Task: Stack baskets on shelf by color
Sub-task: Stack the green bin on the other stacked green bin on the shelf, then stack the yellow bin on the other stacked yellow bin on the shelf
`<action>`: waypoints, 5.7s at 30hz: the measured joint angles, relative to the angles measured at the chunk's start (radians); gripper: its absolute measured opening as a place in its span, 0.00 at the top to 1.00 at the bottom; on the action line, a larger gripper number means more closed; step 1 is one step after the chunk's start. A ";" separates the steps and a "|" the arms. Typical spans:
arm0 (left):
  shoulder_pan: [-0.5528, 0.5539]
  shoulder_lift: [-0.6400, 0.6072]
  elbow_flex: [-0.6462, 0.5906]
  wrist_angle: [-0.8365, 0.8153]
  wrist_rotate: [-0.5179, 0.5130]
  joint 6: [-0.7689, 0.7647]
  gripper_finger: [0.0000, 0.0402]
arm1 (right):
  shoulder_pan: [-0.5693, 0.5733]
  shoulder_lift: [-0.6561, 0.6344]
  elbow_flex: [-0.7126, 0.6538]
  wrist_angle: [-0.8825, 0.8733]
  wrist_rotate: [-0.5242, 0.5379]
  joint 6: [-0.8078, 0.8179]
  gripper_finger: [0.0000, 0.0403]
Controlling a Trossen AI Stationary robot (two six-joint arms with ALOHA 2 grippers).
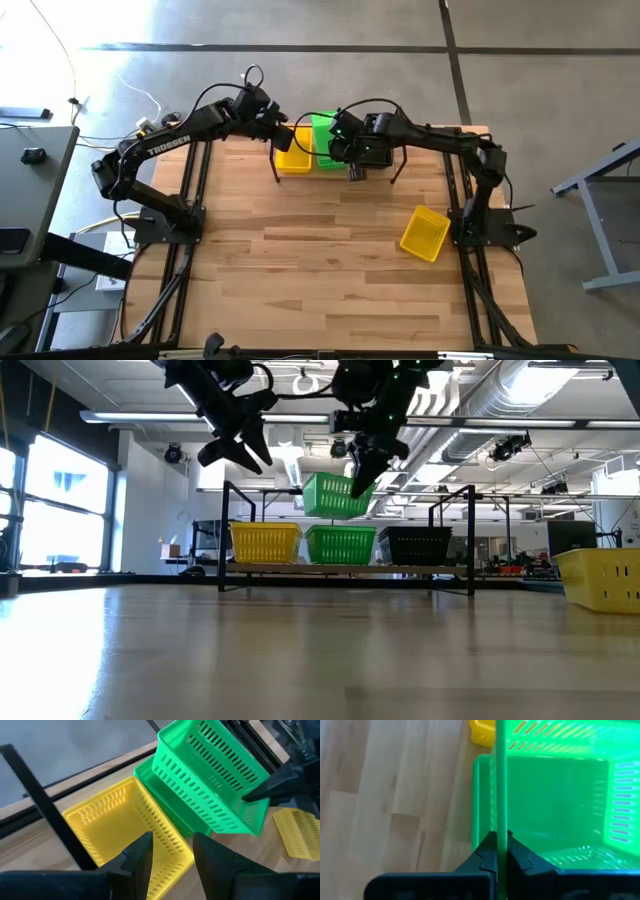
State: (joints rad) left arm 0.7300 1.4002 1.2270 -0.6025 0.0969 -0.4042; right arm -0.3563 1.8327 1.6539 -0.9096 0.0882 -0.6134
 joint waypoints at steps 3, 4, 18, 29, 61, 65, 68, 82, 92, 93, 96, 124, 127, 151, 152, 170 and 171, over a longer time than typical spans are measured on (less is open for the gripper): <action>-0.001 0.000 0.000 0.000 -0.019 0.000 0.68 | -0.010 0.019 0.000 -0.002 0.005 -0.007 1.00; -0.001 0.000 0.000 0.000 -0.020 0.000 0.68 | -0.013 0.024 0.000 -0.003 0.006 -0.008 1.00; -0.002 0.000 0.000 -0.003 -0.022 -0.003 0.68 | -0.026 0.068 0.000 -0.017 -0.040 0.011 1.00; -0.004 0.001 0.000 0.001 -0.029 -0.004 0.68 | -0.043 0.087 0.000 -0.036 -0.039 0.176 1.00; -0.004 0.001 0.000 0.002 -0.030 0.021 0.68 | -0.017 0.010 0.000 -0.089 -0.073 0.369 0.65; -0.004 0.001 0.000 0.000 -0.023 0.073 0.68 | 0.000 -0.013 0.000 -0.145 -0.082 0.461 0.65; -0.005 0.000 0.000 -0.013 0.007 0.093 0.68 | 0.029 -0.027 0.000 -0.180 -0.086 0.506 0.65; -0.045 -0.074 -0.001 -0.123 0.024 0.222 0.68 | 0.230 -0.030 0.000 -0.261 -0.050 0.757 0.65; -0.118 -0.098 -0.001 -0.173 0.022 0.279 0.68 | 0.386 -0.030 0.000 -0.408 0.109 1.017 0.65; -0.123 -0.098 -0.001 -0.176 0.022 0.284 0.68 | 0.399 -0.030 0.000 -0.424 0.123 1.040 0.65; -0.139 -0.098 -0.001 -0.191 0.018 0.293 0.68 | 0.433 -0.030 0.000 -0.490 0.161 1.111 0.65; -0.190 -0.097 -0.001 -0.193 -0.139 0.256 0.68 | 0.554 -0.459 -0.400 -0.603 0.175 1.587 0.65; -0.190 -0.097 -0.001 -0.193 -0.139 0.250 0.68 | 0.569 -0.557 -0.468 -0.598 0.161 1.782 0.65; -0.190 -0.097 -0.001 -0.192 -0.139 0.221 0.68 | 0.899 -0.714 -0.719 -0.489 0.051 2.734 0.65; -0.190 -0.097 -0.001 -0.192 -0.139 0.222 0.68 | 0.914 -0.714 -0.731 -0.481 0.052 2.763 0.65; -0.190 -0.097 -0.001 -0.190 -0.138 0.224 0.68 | 0.948 -0.713 -0.955 -0.260 -0.074 2.835 0.65; -0.190 -0.097 -0.001 -0.190 -0.138 0.224 0.68 | 0.948 -0.713 -0.964 -0.258 -0.075 2.835 0.65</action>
State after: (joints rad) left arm 0.5400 1.3033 1.2263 -0.7925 -0.0414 -0.1802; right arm 0.5919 1.1198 0.6897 -1.1679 0.0136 2.2215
